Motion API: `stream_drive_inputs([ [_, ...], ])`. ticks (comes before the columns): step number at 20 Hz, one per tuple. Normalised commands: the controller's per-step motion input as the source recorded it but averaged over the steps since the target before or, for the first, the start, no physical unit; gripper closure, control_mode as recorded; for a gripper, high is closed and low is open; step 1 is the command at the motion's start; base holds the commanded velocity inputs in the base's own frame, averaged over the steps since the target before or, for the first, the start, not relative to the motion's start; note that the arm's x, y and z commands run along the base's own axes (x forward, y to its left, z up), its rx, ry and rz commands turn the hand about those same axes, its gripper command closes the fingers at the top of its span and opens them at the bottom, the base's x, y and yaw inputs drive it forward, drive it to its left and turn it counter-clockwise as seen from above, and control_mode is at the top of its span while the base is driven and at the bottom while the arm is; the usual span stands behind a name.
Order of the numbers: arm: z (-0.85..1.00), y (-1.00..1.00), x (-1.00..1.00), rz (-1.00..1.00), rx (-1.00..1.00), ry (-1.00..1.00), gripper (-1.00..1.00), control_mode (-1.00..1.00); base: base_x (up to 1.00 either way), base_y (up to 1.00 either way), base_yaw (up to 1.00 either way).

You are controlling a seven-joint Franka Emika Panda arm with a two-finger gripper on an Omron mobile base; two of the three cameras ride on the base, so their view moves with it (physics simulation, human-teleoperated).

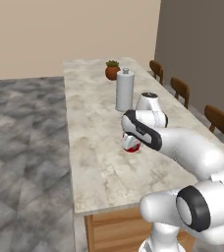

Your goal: Clear the mugs and bowl far away from the sink.

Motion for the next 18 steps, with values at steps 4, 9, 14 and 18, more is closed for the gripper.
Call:
stream_drive_inputs([
  [4,-0.35,0.00,0.62,0.00,0.00,0.00,1.00,-1.00,0.00,0.00,0.00],
  [9,-0.40,0.00,0.63,0.00,0.00,0.00,1.00,-1.00,0.00,0.00,0.00],
  [14,-0.32,0.00,0.60,0.00,-0.01,0.00,1.00,-1.00,0.00,0.00,0.00],
  [18,-0.32,0.00,0.57,0.00,0.00,0.00,1.00,-1.00,0.00,0.00,0.00],
])
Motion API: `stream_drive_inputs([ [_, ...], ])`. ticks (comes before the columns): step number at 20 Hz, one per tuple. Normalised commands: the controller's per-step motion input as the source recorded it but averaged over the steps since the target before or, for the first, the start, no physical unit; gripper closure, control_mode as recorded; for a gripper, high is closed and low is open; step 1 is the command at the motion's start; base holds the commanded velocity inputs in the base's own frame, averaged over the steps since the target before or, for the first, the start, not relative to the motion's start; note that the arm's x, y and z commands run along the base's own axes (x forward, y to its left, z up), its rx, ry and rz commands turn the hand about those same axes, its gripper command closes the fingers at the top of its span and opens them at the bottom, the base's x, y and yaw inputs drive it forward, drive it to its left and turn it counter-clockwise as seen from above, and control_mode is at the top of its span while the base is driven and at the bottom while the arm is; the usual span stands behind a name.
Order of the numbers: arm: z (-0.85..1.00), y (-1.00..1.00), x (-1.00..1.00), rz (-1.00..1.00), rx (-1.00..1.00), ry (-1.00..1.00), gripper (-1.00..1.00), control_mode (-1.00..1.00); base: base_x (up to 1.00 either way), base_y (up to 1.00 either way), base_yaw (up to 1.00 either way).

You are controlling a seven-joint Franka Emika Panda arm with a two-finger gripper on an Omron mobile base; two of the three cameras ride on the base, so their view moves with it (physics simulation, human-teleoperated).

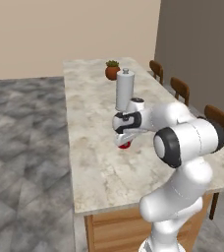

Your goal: Clear the mugs and bowl far away from the sink.

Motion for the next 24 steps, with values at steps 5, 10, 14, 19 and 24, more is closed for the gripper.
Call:
stream_drive_inputs([
  [5,-0.34,0.00,0.46,0.00,0.00,0.00,1.00,-1.00,0.00,0.00,0.00],
  [10,-0.35,0.00,0.45,0.00,0.00,0.00,1.00,-1.00,0.00,0.00,0.00],
  [14,-0.39,0.00,0.43,0.00,0.00,0.00,-1.00,-1.00,0.00,0.00,0.00],
  [19,-0.12,0.00,0.20,0.00,0.00,0.00,-1.00,-1.00,0.00,0.00,0.00],
  [24,0.03,0.00,0.00,-0.05,0.00,0.00,-1.00,-1.00,0.00,0.00,0.00],
])
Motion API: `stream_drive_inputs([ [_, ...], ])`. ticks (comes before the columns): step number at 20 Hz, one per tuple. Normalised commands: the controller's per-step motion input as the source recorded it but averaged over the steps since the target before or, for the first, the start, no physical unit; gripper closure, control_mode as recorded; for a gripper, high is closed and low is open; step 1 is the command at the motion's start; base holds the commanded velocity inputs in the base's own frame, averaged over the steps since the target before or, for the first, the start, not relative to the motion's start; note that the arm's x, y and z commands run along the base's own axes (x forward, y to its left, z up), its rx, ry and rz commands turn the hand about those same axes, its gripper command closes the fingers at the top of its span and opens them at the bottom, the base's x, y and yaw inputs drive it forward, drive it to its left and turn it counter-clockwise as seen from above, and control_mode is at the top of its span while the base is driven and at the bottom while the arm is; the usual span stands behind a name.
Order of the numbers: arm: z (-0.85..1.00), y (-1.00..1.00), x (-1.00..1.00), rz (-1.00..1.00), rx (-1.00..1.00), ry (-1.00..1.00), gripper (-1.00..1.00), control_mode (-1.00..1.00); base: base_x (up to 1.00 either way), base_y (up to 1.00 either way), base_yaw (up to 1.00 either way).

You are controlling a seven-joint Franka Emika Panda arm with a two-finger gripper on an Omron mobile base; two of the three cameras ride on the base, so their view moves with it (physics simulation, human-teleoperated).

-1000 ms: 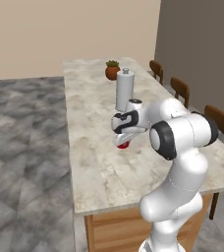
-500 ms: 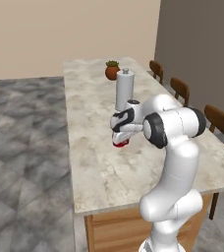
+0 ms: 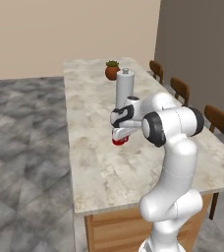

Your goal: Clear the mugs and bowl far away from the sink.

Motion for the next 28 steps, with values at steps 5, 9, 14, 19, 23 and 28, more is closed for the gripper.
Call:
stream_drive_inputs([
  [5,0.20,0.00,-0.26,-0.02,-0.05,-0.17,-1.00,-1.00,0.00,0.00,0.00],
  [9,0.12,0.00,-0.09,0.00,-0.04,-0.11,-1.00,-1.00,0.00,0.00,0.00],
  [14,0.23,0.00,-0.07,-0.05,-0.01,-0.01,-1.00,-1.00,0.00,0.00,0.00],
  [19,0.99,0.00,-0.40,-0.17,0.00,0.01,-1.00,-1.00,0.00,0.00,0.00],
  [23,0.88,0.00,-0.40,-0.16,0.00,0.15,-1.00,-1.00,0.00,0.00,0.00],
  [28,0.45,0.00,-0.75,-0.16,0.00,0.05,-1.00,-1.00,0.00,0.00,0.00],
])
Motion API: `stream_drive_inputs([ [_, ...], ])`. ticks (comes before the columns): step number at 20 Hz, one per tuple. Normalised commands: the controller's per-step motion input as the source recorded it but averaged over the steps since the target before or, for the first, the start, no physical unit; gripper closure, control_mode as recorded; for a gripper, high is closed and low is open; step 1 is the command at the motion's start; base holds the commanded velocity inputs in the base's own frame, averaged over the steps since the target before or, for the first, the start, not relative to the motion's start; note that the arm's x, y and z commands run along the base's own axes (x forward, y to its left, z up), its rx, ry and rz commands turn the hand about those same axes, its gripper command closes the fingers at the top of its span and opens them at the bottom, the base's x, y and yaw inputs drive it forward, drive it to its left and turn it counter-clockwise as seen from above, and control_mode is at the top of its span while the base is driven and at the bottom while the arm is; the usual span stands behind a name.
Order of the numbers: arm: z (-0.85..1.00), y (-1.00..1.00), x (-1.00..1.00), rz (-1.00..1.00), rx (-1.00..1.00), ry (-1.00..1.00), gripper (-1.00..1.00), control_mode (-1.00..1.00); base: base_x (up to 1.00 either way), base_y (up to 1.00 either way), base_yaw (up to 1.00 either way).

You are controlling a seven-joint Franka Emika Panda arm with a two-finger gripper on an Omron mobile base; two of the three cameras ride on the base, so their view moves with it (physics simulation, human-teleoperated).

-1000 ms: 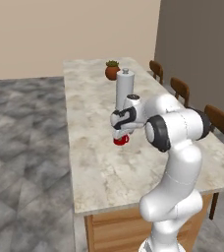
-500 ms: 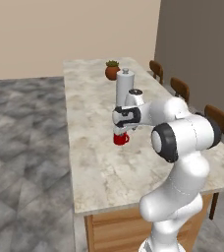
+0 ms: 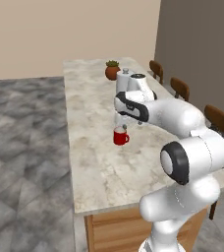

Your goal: Clear the mugs and bowl far away from the sink.

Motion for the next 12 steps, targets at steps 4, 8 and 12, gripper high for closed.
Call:
stream_drive_inputs([
  [4,0.18,0.00,-0.69,-0.07,0.00,-0.14,-1.00,-1.00,0.00,0.00,0.00],
  [8,0.26,0.00,-0.67,-0.02,0.00,-0.17,-1.00,-1.00,0.00,0.00,0.00],
  [12,0.39,-0.01,-0.50,-0.01,0.00,-0.19,-1.00,-1.00,0.00,0.00,0.00],
])
